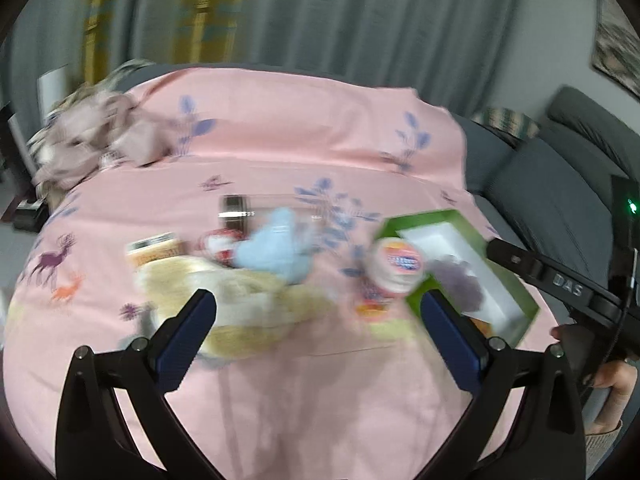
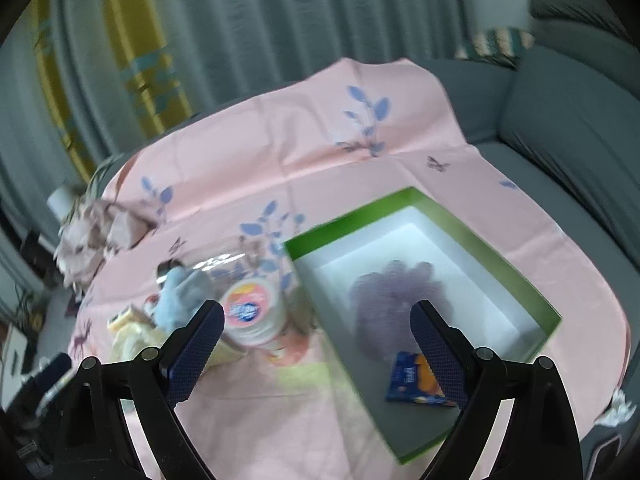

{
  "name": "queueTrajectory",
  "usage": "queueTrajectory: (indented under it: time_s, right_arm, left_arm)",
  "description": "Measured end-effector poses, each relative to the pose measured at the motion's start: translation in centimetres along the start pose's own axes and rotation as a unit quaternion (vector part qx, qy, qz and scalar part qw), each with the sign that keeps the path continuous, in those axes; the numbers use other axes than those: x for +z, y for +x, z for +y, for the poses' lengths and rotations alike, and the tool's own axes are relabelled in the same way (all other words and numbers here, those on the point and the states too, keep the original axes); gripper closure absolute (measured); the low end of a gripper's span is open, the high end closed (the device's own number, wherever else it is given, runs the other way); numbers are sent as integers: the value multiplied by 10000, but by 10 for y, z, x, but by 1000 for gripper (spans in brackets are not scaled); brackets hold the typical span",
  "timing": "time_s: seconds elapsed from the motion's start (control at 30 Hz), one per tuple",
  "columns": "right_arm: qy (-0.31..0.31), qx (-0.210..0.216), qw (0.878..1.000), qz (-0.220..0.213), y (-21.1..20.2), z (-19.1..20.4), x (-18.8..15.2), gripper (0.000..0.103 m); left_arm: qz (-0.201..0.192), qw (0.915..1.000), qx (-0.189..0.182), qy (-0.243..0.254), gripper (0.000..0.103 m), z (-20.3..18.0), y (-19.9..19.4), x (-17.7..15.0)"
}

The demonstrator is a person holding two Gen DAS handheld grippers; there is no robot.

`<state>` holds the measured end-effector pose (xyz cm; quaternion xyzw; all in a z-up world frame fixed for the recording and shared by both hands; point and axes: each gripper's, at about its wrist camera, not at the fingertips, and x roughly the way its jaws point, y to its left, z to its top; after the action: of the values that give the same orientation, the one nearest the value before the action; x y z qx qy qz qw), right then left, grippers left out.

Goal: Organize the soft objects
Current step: 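Move the right tool back to the yellow-white fluffy towel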

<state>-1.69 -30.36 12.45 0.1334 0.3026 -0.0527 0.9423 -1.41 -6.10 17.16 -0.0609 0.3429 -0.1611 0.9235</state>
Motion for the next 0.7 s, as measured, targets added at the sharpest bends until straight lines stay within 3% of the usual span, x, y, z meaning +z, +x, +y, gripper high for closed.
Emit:
queueTrajectory:
  time_s: [0.13,0.33,0.53,0.7]
  right_arm:
    - [-365,161,9992,-35,-1,31,-5,9]
    - [-770,879,9931,95,6,81,-19,9]
    - [-774,1650,9812,633,33,120,-37,9]
    - [-941,1639,9743,1226,73,155,-52,9]
  left_arm:
    - [-72,9977,415,-539,1,47,-7,-5]
    - [44,9920,902,-879,1,97,3,-30]
    - [544,9873,1022,-1092,2,128,31,-51]
    - [724,9830,1143,-1242,2,142,36,-55]
